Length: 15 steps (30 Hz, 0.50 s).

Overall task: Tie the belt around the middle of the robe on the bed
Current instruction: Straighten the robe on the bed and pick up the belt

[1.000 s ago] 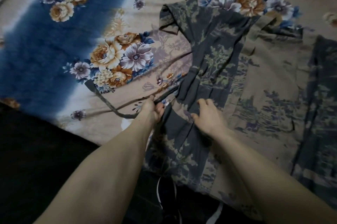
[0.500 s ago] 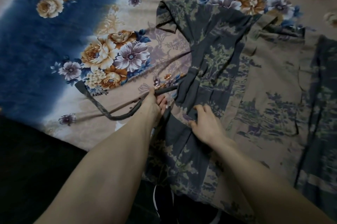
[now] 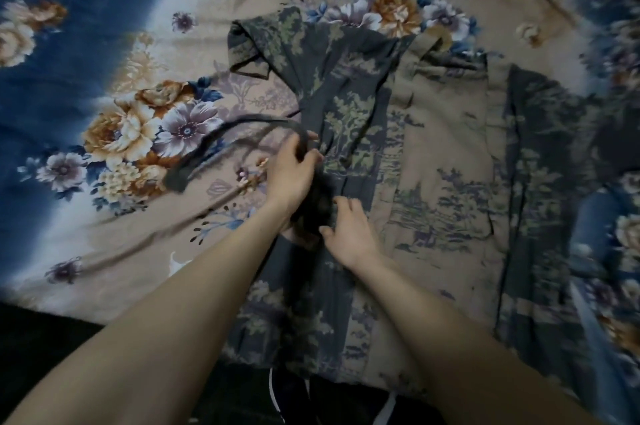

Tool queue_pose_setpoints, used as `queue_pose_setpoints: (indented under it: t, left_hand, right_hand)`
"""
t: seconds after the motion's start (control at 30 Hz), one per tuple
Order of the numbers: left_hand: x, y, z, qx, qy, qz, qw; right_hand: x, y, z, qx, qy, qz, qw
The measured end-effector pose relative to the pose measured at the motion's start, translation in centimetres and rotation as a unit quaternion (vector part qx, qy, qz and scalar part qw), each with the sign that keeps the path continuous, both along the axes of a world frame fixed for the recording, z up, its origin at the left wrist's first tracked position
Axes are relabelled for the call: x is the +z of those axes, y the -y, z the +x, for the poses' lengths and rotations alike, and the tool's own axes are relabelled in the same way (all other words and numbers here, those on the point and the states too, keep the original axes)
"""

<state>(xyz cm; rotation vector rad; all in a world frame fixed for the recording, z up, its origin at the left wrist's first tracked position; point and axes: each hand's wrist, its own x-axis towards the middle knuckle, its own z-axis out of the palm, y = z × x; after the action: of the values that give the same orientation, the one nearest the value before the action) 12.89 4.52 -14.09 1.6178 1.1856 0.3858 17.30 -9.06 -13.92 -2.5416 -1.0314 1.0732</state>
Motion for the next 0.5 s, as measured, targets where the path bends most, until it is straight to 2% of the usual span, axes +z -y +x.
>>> queue_pose_setpoints:
  t: [0.07, 0.1, 0.2, 0.27, 0.33, 0.4, 0.5]
  left_hand:
    - [1.4, 1.0, 1.3, -0.103, -0.092, 0.126, 0.982]
    - [2.3, 1.7, 2.2, -0.137, -0.112, 0.174, 0.969]
    - [3.7, 3.4, 4.4, -0.214, -0.100, 0.227, 0.945]
    - [3.8, 4.1, 5.2, -0.269, -0.132, 0.234, 0.925]
    - [3.4, 5.5, 6.8, -0.285, -0.148, 0.192, 0.928]
    - [2.7, 6.6, 8.0, -0.256, -0.159, 0.129, 0.945]
    - [1.7, 7.7, 9.4, -0.164, -0.131, -0.077, 0.975]
  right_hand:
    - [0.4, 0.1, 0.9, -0.033, 0.001, 0.008, 0.999]
    - [0.8, 0.6, 1.7, -0.051, 0.002, 0.006, 0.999]
    - [1.3, 2.4, 3.8, -0.071, 0.001, -0.008, 0.997]
    - [1.6, 3.8, 5.0, -0.088, -0.011, -0.011, 0.996]
    - [1.8, 6.7, 7.1, -0.134, -0.021, -0.012, 0.991]
    - [1.6, 9.8, 9.4, -0.187, -0.008, -0.016, 0.982]
    - [1.3, 15.6, 13.1, -0.264, 0.018, -0.048, 0.963]
